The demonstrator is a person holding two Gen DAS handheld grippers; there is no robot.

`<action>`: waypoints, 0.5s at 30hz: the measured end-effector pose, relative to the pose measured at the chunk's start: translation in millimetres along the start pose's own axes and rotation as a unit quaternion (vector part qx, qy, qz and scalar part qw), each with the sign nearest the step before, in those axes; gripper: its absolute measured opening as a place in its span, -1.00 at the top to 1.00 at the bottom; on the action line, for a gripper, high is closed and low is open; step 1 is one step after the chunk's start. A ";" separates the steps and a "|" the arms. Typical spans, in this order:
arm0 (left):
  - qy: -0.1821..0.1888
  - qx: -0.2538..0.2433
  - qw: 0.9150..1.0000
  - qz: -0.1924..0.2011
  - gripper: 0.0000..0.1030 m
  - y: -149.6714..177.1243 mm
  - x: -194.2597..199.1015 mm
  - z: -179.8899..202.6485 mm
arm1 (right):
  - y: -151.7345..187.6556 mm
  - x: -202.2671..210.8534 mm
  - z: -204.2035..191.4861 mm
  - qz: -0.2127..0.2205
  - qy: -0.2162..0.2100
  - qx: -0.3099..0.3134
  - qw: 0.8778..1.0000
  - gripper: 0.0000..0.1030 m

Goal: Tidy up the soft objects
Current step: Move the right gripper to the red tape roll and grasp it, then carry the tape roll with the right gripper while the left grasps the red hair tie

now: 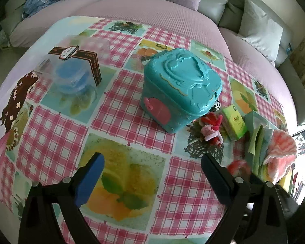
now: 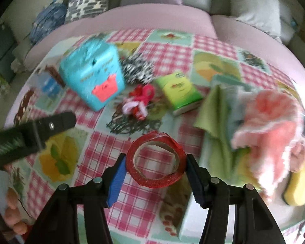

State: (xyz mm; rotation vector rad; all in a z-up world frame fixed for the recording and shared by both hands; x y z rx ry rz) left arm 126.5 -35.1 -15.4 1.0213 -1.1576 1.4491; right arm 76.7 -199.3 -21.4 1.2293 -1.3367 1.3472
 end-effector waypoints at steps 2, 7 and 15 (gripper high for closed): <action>-0.001 0.000 1.000 0.000 -0.87 1.5 2.0 -0.3 | 2.4 13.6 8.2 0.005 -0.002 -0.017 1.000 -0.17; 0.000 -0.009 1.000 -0.002 -0.86 0.2 5.5 8.3 | 5.9 39.4 26.6 0.015 -0.014 -0.054 0.998 -0.17; 0.039 -0.038 0.998 -0.023 -0.86 -15.2 -4.5 50.8 | 13.6 58.1 59.0 0.034 -0.026 -0.095 0.995 -0.17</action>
Point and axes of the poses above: each gripper's, at about its wrist camera, not at the fingertips, and x roughly against the way its jaws point, z to its right, y to its underside, the point moved 2 cm from there along -x, roughly the way its jaws point, and after that the axes turned 14 degrees about -z, right-handed, at the moved point
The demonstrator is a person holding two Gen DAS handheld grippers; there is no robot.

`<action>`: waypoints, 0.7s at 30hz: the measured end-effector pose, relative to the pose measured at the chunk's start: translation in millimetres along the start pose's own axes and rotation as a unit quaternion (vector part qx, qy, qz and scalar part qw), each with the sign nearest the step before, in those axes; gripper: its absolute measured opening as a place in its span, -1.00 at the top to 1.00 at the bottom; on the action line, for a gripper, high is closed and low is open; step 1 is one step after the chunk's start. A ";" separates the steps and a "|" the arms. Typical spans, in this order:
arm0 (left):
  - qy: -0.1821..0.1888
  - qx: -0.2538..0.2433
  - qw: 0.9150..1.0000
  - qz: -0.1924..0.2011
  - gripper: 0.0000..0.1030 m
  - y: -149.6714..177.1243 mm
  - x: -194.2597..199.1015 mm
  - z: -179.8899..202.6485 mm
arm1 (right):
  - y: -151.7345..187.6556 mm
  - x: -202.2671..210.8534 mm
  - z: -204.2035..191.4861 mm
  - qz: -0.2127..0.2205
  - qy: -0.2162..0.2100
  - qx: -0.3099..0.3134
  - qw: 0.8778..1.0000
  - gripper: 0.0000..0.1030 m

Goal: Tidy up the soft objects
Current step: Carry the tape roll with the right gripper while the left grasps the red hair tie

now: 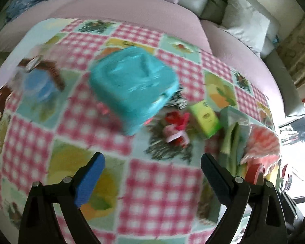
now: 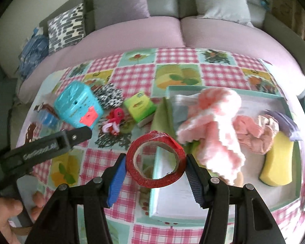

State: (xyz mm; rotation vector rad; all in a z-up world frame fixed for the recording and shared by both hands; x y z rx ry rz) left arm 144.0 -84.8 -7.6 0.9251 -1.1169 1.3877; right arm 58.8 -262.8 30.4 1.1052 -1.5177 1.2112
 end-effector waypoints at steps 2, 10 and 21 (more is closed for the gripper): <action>-0.020 -0.008 1.000 0.004 -0.85 -6.9 -7.2 11.1 | 1.0 2.8 8.7 0.002 0.001 -0.011 1.000 -0.17; -0.035 -0.012 0.999 -0.014 -0.49 -21.7 -45.3 29.8 | 2.8 7.3 39.1 0.014 0.000 -0.033 0.999 -0.17; -0.023 -0.014 1.000 -0.004 0.49 -30.6 -54.5 31.6 | 4.3 -3.5 62.0 0.005 -0.002 -0.054 0.999 -0.17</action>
Point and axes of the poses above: each gripper's, at about its wrist camera, not at the fingertips, and x roughly against the way its jaws point, z to its right, y to its underside, the point moved 2 cm from there along -x, roughly the way its jaws point, and after that the axes turned 14 degrees about -z, right-handed, at the moved point
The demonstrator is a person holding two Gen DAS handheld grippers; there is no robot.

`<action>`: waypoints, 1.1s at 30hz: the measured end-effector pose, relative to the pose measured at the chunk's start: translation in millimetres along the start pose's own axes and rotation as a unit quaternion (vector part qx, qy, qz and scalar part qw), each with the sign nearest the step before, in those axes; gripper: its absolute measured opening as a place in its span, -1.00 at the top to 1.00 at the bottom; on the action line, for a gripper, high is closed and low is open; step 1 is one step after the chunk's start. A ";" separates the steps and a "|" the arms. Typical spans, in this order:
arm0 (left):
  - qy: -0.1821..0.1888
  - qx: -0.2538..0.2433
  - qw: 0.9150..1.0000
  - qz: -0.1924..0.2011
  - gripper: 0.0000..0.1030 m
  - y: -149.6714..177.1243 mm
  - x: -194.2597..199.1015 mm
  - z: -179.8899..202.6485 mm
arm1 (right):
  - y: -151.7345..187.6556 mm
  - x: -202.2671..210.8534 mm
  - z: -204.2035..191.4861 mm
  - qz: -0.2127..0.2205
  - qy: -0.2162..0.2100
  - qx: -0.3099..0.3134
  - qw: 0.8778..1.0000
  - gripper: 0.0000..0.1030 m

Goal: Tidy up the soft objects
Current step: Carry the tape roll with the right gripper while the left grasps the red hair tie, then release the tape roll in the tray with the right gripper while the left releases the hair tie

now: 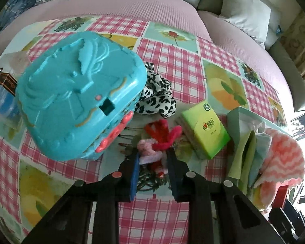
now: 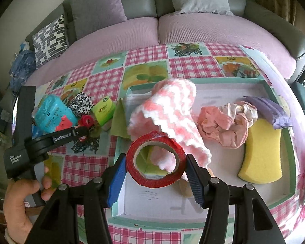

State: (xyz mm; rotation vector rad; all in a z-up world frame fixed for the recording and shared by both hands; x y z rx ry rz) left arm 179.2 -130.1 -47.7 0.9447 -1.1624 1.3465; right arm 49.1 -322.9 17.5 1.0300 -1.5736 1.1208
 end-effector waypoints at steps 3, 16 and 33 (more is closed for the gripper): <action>0.007 -0.005 1.000 0.010 0.49 3.4 10.6 -0.6 | 2.2 6.2 0.6 0.009 -0.006 0.000 1.000 -0.17; 0.041 -0.065 0.994 0.075 0.49 37.4 77.7 18.5 | 12.5 38.5 12.5 0.048 -0.009 -0.006 0.999 -0.17; 0.039 -0.232 0.972 0.005 0.48 99.1 53.1 114.8 | 24.4 17.9 85.7 -0.009 0.035 -0.081 0.996 -0.17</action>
Point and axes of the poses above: each gripper's, at about its wrist camera, not at the fingertips, and x roughly against the way its jaws point, z to its right, y to its underside, the point moved 2 cm from there along -x, roughly the way its jaws point, and after that the axes turned 14 degrees about -z, right-handed, at the moved point
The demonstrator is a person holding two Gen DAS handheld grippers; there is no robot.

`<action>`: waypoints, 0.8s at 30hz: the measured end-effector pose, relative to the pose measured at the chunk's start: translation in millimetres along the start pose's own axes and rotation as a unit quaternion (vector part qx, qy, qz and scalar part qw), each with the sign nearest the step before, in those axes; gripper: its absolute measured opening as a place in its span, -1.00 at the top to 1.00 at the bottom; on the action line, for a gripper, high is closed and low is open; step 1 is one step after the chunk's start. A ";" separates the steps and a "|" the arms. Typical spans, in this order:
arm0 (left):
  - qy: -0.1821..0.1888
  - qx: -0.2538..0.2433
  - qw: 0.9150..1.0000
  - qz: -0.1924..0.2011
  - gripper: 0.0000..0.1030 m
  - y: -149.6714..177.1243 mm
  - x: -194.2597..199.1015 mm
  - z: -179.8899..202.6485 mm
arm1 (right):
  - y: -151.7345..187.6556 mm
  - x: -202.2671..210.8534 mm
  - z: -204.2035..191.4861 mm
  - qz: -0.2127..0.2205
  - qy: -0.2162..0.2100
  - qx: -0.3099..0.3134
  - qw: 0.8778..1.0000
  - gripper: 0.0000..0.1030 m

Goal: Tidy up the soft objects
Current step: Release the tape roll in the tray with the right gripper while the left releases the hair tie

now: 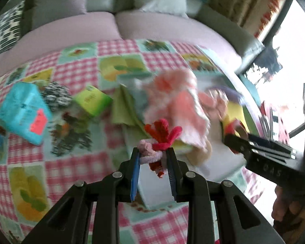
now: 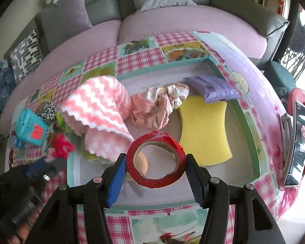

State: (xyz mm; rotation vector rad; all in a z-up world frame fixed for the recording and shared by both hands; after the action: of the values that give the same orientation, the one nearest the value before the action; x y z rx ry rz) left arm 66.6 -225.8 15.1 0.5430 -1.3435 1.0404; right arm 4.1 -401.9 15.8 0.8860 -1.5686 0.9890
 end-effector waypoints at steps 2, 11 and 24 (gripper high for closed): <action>-0.003 -0.011 1.000 -0.015 0.48 1.7 -9.3 8.2 | -0.1 -3.0 0.5 -0.005 0.000 0.002 1.000 -0.17; -0.022 -0.018 0.996 -0.081 0.45 7.1 -48.9 16.5 | 1.5 -21.5 3.7 -0.040 0.007 -0.003 0.999 -0.18; -0.026 -0.011 0.998 -0.047 -0.23 5.4 -19.5 10.2 | 1.0 -8.1 4.4 -0.024 0.026 -0.011 0.999 -0.43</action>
State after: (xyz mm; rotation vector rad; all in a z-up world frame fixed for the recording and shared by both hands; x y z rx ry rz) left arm 58.6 -237.4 -2.6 0.6159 -1.3608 0.9389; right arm 3.2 -405.2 7.1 0.8709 -1.5047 0.9515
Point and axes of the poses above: each gripper's, at about its wrist camera, not at the fingertips, and x roughly against the way its jaws point, z to its right, y to its underside, the point moved 2 cm from there along -x, roughly the way its jaws point, and after that the axes turned 14 degrees about -z, right-handed, at the moved point
